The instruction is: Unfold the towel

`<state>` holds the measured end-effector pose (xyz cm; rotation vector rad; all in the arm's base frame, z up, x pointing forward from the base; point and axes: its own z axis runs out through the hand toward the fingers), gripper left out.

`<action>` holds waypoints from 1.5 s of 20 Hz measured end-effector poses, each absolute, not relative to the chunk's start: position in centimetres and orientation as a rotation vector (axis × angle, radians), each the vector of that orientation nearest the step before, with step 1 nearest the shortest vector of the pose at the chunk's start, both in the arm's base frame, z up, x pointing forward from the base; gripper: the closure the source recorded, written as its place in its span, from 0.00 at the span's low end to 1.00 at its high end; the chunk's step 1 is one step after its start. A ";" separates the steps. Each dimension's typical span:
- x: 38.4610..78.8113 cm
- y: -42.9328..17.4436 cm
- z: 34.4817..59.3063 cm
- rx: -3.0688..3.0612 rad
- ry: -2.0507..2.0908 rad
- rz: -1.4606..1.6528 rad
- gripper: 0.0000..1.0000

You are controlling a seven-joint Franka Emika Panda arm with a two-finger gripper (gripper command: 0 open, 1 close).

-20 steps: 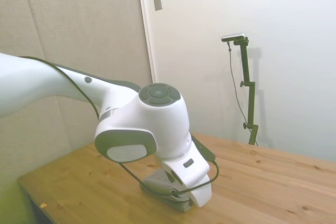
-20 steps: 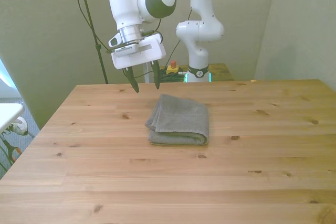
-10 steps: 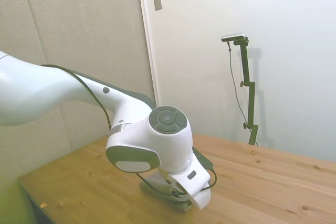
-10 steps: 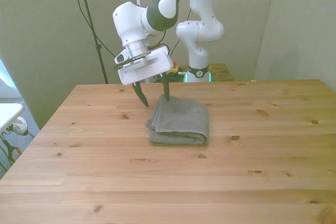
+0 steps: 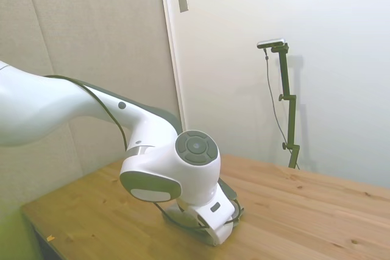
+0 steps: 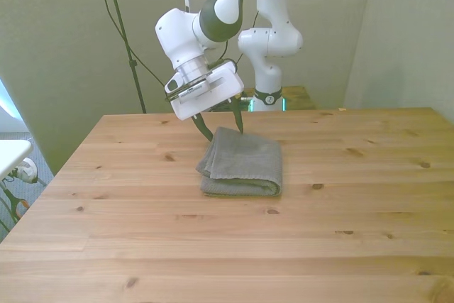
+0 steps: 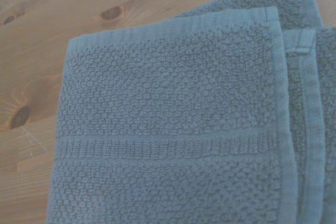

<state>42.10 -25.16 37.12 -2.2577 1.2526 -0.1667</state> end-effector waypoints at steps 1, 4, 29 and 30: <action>42.0 -25.3 37.1 -2.256 1.255 -0.167 1.00; 41.9 -25.4 37.1 -2.253 1.260 -0.168 1.00; 42.2 -25.8 37.5 -2.249 1.246 -0.157 1.00; 42.3 -25.9 37.8 -2.248 1.242 -0.160 1.00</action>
